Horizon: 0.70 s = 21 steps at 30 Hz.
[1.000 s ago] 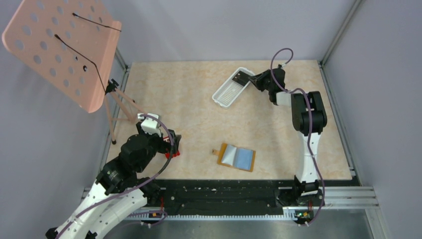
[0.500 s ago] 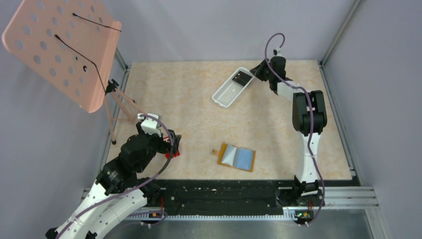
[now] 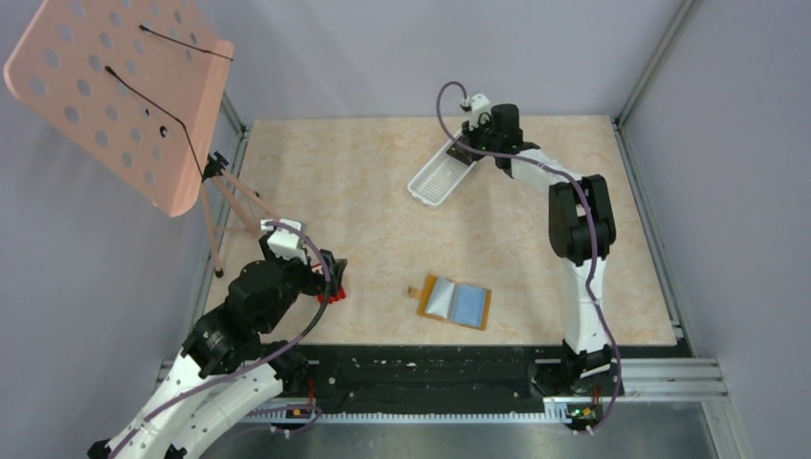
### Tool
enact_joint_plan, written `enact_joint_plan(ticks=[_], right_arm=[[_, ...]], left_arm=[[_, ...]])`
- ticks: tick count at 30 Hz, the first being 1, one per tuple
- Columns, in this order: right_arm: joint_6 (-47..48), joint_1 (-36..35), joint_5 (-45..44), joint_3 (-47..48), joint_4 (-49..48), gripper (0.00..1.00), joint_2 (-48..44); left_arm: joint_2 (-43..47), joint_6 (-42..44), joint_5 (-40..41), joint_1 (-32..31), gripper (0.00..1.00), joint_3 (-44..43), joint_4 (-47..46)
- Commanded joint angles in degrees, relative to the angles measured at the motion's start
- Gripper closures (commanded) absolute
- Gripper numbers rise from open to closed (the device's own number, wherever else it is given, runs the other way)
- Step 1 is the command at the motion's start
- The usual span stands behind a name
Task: Take the credit cards out of the card holder
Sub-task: Place the credit card in the storage box.
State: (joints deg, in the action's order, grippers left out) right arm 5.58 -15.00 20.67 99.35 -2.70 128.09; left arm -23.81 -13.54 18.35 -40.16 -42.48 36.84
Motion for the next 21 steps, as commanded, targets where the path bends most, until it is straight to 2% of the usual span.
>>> enact_joint_plan(ticks=[1, 7, 21], right_arm=[[18.1, -4.1, -1.7, 2.6, 3.8, 1.00, -1.1], [24.1, -6.5, -4.7, 4.6, 6.4, 1.00, 2.8], [24.8, -7.9, -10.5, 12.1, 10.3, 1.00, 9.6]], left_arm=[[1.0, 0.6, 0.2, 0.1, 0.06, 0.2, -2.6], [0.8, 0.7, -0.1, 0.1, 0.06, 0.1, -2.7], [2.0, 0.6, 0.7, 0.2, 0.06, 0.0, -2.7]])
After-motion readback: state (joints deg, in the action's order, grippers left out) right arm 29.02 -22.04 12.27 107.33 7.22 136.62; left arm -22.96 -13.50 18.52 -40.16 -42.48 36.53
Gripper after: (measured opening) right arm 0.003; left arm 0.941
